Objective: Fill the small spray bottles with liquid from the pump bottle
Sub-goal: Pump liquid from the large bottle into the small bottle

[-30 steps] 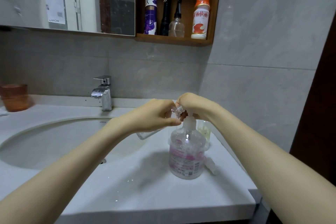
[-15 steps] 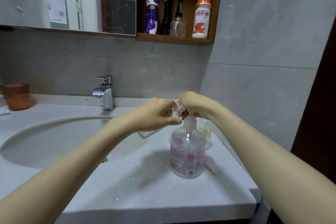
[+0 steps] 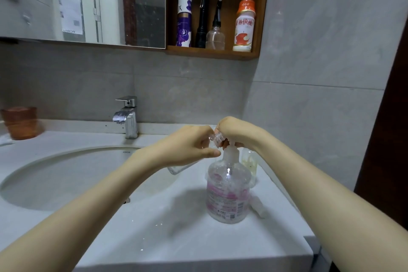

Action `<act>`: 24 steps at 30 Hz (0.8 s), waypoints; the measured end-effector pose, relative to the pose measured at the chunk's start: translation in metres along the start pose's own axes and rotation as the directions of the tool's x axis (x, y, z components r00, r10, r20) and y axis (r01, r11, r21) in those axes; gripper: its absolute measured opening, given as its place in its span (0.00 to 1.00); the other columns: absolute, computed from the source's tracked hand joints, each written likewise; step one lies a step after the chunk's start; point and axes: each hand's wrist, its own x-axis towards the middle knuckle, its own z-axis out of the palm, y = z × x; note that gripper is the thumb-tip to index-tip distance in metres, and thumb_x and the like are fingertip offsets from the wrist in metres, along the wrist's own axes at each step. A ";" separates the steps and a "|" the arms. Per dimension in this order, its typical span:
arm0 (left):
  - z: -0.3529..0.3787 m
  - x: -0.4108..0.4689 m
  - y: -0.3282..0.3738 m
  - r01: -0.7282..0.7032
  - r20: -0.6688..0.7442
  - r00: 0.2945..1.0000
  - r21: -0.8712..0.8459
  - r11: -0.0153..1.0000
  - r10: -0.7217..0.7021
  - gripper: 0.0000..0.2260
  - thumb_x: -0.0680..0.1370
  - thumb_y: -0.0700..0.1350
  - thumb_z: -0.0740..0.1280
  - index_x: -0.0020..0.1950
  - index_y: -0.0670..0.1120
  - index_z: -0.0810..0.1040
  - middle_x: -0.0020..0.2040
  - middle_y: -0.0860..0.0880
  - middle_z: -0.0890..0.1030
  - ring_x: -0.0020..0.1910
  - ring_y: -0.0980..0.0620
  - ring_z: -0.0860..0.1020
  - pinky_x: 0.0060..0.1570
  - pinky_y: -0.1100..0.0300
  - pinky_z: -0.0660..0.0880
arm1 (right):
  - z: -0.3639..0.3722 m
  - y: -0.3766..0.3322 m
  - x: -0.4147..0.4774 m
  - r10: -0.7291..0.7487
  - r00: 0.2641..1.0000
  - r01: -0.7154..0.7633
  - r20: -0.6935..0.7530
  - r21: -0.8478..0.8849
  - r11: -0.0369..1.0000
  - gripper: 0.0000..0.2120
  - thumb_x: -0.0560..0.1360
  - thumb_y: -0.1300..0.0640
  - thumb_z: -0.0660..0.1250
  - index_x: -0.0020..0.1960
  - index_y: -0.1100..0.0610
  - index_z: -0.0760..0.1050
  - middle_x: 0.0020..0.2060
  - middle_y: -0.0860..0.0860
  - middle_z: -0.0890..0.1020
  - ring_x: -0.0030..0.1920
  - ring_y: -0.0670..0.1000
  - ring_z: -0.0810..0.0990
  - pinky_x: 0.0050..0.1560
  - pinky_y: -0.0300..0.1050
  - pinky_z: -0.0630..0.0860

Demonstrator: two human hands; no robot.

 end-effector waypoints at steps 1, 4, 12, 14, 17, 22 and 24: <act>0.000 0.000 0.000 0.000 -0.005 1.000 0.003 1.000 0.000 0.16 0.76 0.52 0.68 0.54 0.40 0.75 0.45 0.45 0.79 0.44 0.46 0.75 0.45 0.51 0.71 | 0.000 0.000 0.000 0.000 1.000 0.000 0.002 -0.005 1.000 0.13 0.75 0.65 0.62 0.32 0.60 0.70 0.15 0.49 0.71 0.29 0.52 0.68 0.30 0.40 0.66; 0.002 0.001 -0.002 -0.003 -0.028 1.000 -0.012 1.000 0.002 0.16 0.76 0.52 0.68 0.55 0.41 0.75 0.44 0.46 0.79 0.43 0.48 0.75 0.44 0.55 0.70 | 0.000 -0.004 0.002 0.001 0.999 0.001 0.032 -0.061 0.998 0.15 0.76 0.64 0.62 0.30 0.59 0.68 0.10 0.46 0.68 0.29 0.52 0.68 0.30 0.40 0.65; 0.004 0.001 -0.002 0.007 -0.016 1.000 -0.008 1.000 -0.007 0.16 0.76 0.51 0.68 0.57 0.41 0.75 0.45 0.46 0.79 0.43 0.49 0.74 0.43 0.57 0.68 | 0.003 -0.001 0.000 -0.006 1.000 0.006 0.024 -0.013 1.000 0.15 0.77 0.63 0.61 0.31 0.59 0.69 0.12 0.46 0.69 0.29 0.51 0.67 0.30 0.40 0.65; 0.001 0.001 0.000 -0.003 -0.016 1.000 -0.014 1.000 0.003 0.16 0.76 0.51 0.68 0.56 0.40 0.75 0.46 0.45 0.79 0.44 0.47 0.75 0.43 0.56 0.69 | 0.000 -0.001 -0.003 -0.030 0.999 0.029 0.019 0.033 0.999 0.10 0.76 0.64 0.61 0.35 0.60 0.72 0.21 0.50 0.74 0.30 0.52 0.68 0.31 0.39 0.65; 0.001 0.001 0.000 -0.008 -0.019 1.000 0.001 1.000 0.008 0.16 0.76 0.51 0.68 0.55 0.40 0.75 0.45 0.46 0.79 0.42 0.49 0.74 0.43 0.57 0.68 | -0.001 0.001 -0.004 -0.028 1.000 0.027 0.011 0.088 0.996 0.12 0.75 0.64 0.62 0.33 0.60 0.71 0.25 0.52 0.73 0.32 0.52 0.69 0.33 0.40 0.66; 0.007 0.000 -0.006 -0.001 -0.024 1.000 0.010 1.000 0.002 0.16 0.76 0.53 0.67 0.55 0.42 0.74 0.44 0.48 0.78 0.41 0.51 0.73 0.44 0.55 0.69 | 0.005 0.001 0.002 -0.037 0.999 0.037 0.004 0.102 0.994 0.15 0.77 0.64 0.60 0.32 0.59 0.69 0.12 0.45 0.69 0.29 0.51 0.68 0.36 0.42 0.67; 0.007 0.000 -0.006 -0.003 -0.019 1.000 -0.007 1.000 0.002 0.16 0.76 0.53 0.67 0.55 0.42 0.75 0.43 0.49 0.78 0.42 0.50 0.74 0.44 0.54 0.70 | 0.006 0.001 -0.001 -0.029 0.999 0.028 0.023 0.050 0.998 0.15 0.77 0.63 0.60 0.32 0.59 0.69 0.15 0.47 0.71 0.29 0.51 0.68 0.41 0.42 0.68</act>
